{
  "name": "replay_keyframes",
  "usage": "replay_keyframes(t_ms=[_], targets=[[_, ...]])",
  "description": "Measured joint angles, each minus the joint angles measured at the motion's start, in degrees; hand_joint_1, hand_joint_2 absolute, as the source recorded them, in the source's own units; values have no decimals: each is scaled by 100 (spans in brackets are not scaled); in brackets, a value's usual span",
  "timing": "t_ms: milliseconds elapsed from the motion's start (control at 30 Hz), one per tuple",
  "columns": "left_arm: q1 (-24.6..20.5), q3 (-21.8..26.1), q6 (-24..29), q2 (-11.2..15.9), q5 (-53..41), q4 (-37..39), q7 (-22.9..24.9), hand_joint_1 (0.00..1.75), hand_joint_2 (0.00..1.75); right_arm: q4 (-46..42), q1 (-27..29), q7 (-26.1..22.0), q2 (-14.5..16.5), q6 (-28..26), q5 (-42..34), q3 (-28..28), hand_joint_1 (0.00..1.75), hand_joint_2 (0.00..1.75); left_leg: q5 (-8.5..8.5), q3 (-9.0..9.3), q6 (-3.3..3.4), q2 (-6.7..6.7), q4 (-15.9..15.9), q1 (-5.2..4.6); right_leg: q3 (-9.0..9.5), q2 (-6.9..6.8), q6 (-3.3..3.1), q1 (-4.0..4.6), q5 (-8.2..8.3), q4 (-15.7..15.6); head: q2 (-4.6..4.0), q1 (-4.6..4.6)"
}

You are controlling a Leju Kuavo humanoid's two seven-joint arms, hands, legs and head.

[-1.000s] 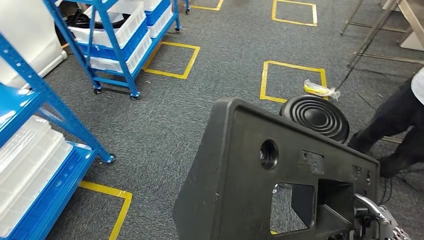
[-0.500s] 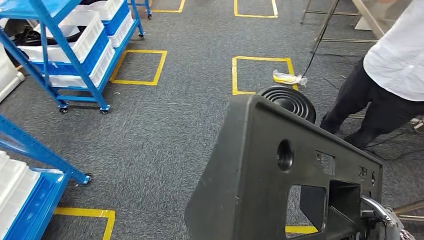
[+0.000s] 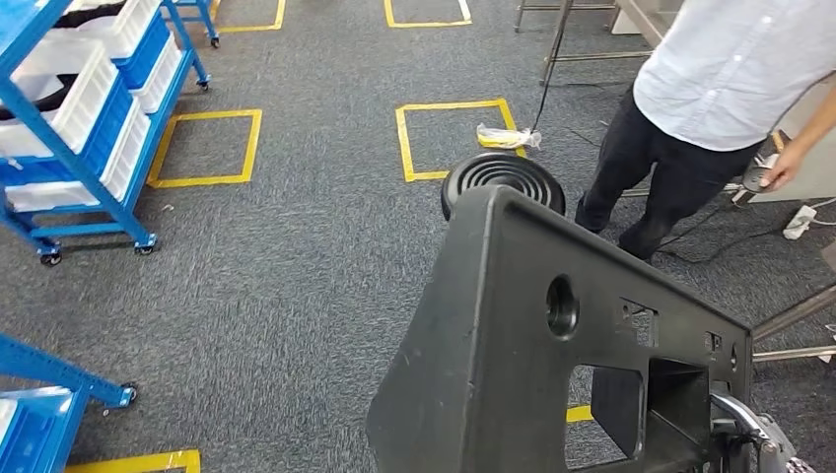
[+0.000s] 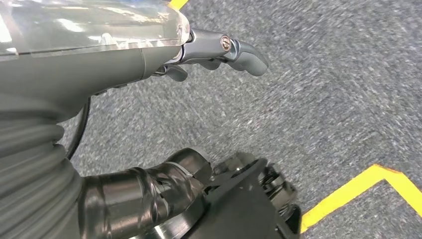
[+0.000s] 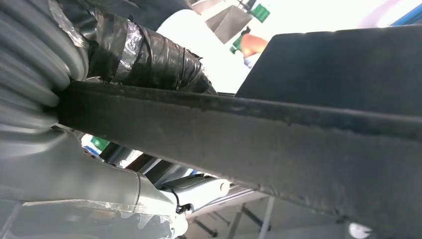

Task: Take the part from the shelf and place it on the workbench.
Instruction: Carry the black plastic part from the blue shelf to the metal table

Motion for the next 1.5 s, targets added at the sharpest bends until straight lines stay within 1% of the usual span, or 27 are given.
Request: replay_keyframes(t_ms=[33,100,167,267,300,333,367,400,467,533,600,633,700,767,833,867,933,1000,1067,1133,1200,1267,1333,1367,1400,1433,1500], targets=[[-6,1,0,0,0,0,-1,0,175,-1,1,0,0,0,0,-2,175,175,-13,17,-31,39,-4,-5,25,-24,-31,26,-15,-64,0,0],[-25,2,0,-2,0,0,-3,0,175,-4,9,0,1,0,1,-8,175,175,-38,53,-96,117,-17,0,25,94,-91,26,6,-94,0,-2],[-33,3,0,-4,0,0,-7,0,175,-17,16,0,4,0,3,-18,175,175,-182,17,-149,-19,152,19,66,206,-167,-3,39,-163,0,-7],[-19,4,-5,-3,0,0,-13,0,175,-32,19,0,13,0,16,-31,175,175,-699,-466,-180,-390,1188,39,97,379,-235,-5,53,-193,0,-22],[-10,4,-9,-3,0,0,-14,0,175,-32,22,0,15,0,22,-34,175,175,-788,-649,-184,-423,1516,39,100,454,-242,2,48,-187,0,-22],[0,5,-13,-3,-2,0,-19,0,175,-32,26,0,16,0,28,-39,175,175,-762,-755,-183,-431,1663,39,105,532,-246,8,42,-178,0,-23],[8,5,-16,-3,-6,0,-28,0,175,-32,31,0,17,0,34,-43,175,175,-621,-762,-176,-437,1588,39,111,613,-244,11,35,-166,0,-23],[15,5,-19,-3,-11,0,-43,0,175,-32,38,0,17,0,40,-47,175,175,-391,-666,-164,-462,1293,40,118,694,-236,11,24,-147,0,-23],[23,5,-32,-1,-21,0,-75,0,175,-32,52,0,18,0,50,-52,175,175,-7,-371,-132,-653,513,44,109,831,-198,7,-12,-89,0,-23],[17,5,-54,1,-22,0,-93,0,175,-33,66,0,18,0,62,-55,175,175,88,-224,-99,-809,136,38,72,935,-134,-2,-31,-49,0,-22],[3,5,-79,1,-20,0,-99,0,175,-36,85,-1,18,0,73,-58,175,175,91,-204,-43,-756,103,20,41,1024,-56,-21,-17,-62,0,-21],[-1,6,-91,1,-18,0,-99,0,175,-38,98,-2,18,0,75,-59,175,175,111,-190,-1,-699,74,20,32,988,-26,-28,-27,-47,0,-21],[0,8,-109,1,-4,0,-109,0,175,-47,106,-2,18,0,75,-60,175,175,156,-166,84,-578,5,33,-86,725,30,-22,-198,204,0,-15],[13,15,-117,2,13,0,-120,0,175,-50,99,-2,18,0,74,-61,175,175,161,-163,123,-451,-14,26,-416,447,80,-28,-560,877,0,-10],[30,27,-124,5,22,0,-127,0,175,-48,96,-3,18,0,72,-62,175,175,144,-162,125,-300,-13,19,-726,394,120,-51,-754,1477,0,-11],[32,32,-127,7,25,0,-131,0,175,-47,96,-4,17,0,70,-62,175,175,132,-154,120,-226,-12,18,-746,381,130,-58,-692,1505,0,-12],[27,38,-135,7,31,0,-138,0,175,-47,96,-8,16,0,62,-62,175,175,98,-112,95,-100,-11,18,-425,264,117,-55,-313,884,0,-10],[25,42,-138,8,33,0,-146,0,175,-47,88,-11,17,0,57,-62,175,175,54,-60,43,-2,-7,-4,-32,17,51,-6,-44,135,0,-11],[14,48,-146,9,32,0,-151,0,175,-49,83,-13,16,0,57,-64,175,175,17,-17,-18,92,-8,-21,75,-64,-23,46,-20,-105,0,-13],[-13,51,-154,8,28,0,-152,0,175,-51,94,-15,15,0,57,-69,175,175,-21,25,-81,147,-5,-14,74,71,-89,39,-2,-136,0,-14],[-24,53,-155,7,24,0,-155,0,175,-60,95,-15,16,0,56,-75,175,175,-193,-44,-140,-72,215,4,101,193,-168,3,35,-186,0,-16],[-13,60,-155,8,25,0,-157,0,175,-65,86,-15,16,0,55,-79,175,175,-558,-365,-170,-359,900,22,110,315,-219,-11,52,-200,0,-18],[6,67,-155,8,25,0,-154,0,175,-64,84,-15,16,0,55,-79,175,175,-791,-740,-186,-428,1611,27,110,464,-232,-2,48,-191,0,-18],[16,69,-155,8,26,0,-153,0,175,-63,84,-15,16,0,55,-79,175,175,-741,-823,-190,-432,1714,30,115,547,-233,0,43,-184,0,-19],[23,70,-155,8,26,0,-152,0,175,-63,85,-15,16,0,55,-80,175,175,-568,-789,-187,-440,1565,34,123,630,-228,-1,36,-174,0,-19],[26,70,-155,9,26,-1,-152,0,175,-62,85,-15,16,0,55,-80,175,175,-320,-659,-180,-484,1210,42,130,712,-216,-4,25,-157,0,-19],[29,73,-158,11,26,-1,-151,0,175,-62,82,-15,16,0,54,-81,175,175,26,-355,-148,-752,449,63,112,856,-168,-8,-8,-98,0,-17]])
